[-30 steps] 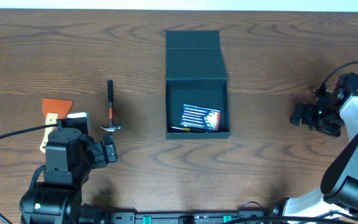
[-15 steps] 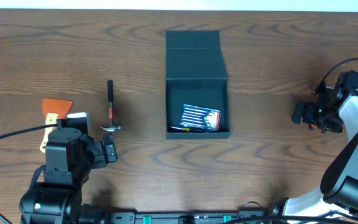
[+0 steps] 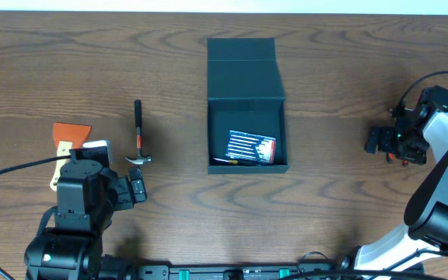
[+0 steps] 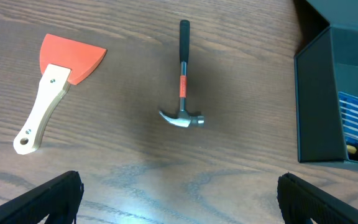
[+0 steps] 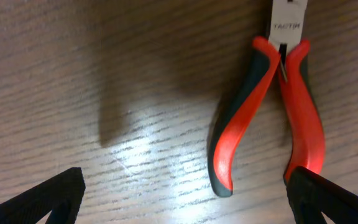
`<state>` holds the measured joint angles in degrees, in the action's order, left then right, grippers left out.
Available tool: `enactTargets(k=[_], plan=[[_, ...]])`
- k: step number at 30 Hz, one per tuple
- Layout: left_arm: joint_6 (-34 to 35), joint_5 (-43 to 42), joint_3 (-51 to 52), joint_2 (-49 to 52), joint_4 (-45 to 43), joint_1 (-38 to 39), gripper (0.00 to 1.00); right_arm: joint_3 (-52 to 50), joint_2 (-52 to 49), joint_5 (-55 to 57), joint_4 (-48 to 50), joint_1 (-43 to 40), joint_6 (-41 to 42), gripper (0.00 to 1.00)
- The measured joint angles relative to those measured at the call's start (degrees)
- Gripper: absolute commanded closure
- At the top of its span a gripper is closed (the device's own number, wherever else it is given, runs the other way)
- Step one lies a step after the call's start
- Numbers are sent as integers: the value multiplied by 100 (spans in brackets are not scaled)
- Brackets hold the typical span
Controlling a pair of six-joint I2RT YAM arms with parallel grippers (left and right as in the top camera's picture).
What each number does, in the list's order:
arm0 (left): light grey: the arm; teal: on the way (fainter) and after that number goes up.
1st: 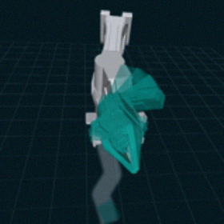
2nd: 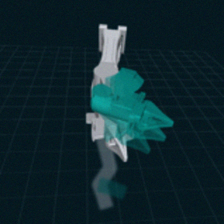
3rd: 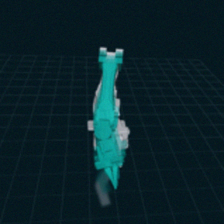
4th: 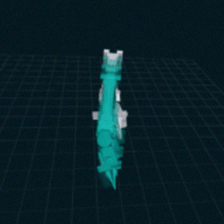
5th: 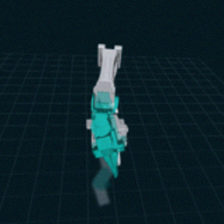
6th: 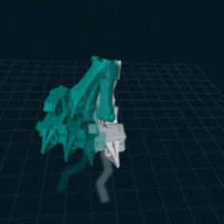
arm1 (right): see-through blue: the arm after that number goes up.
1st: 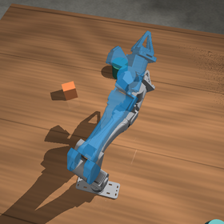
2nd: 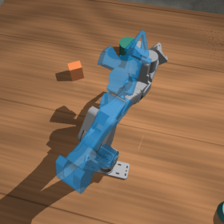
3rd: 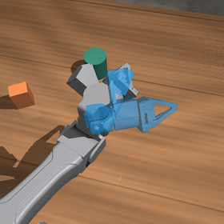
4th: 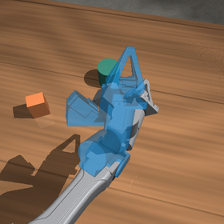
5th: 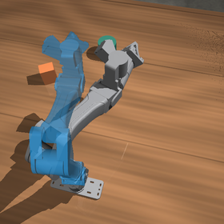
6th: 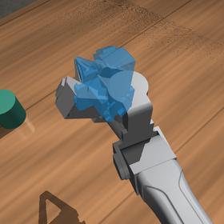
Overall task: Pack container
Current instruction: 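Lower and grasp the red-black pliers handles with the right gripper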
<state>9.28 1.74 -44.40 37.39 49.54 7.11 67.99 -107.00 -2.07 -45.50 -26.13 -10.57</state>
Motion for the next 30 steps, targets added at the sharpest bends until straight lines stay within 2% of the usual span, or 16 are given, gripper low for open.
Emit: enactTargets(k=[10,22,24,28,30], plan=[[31,0,0,0,0,0,1,140,-264,-11,59,0,0,2],[59,0,0,0,0,0,2,247,-466,0,114,0,2,14],[66,0,0,0,0,0,1,247,-470,17,140,2,-4,20],[87,0,0,0,0,0,1,247,-479,37,184,4,-28,44],[94,0,0,0,0,0,2,247,-481,48,186,13,0,48]])
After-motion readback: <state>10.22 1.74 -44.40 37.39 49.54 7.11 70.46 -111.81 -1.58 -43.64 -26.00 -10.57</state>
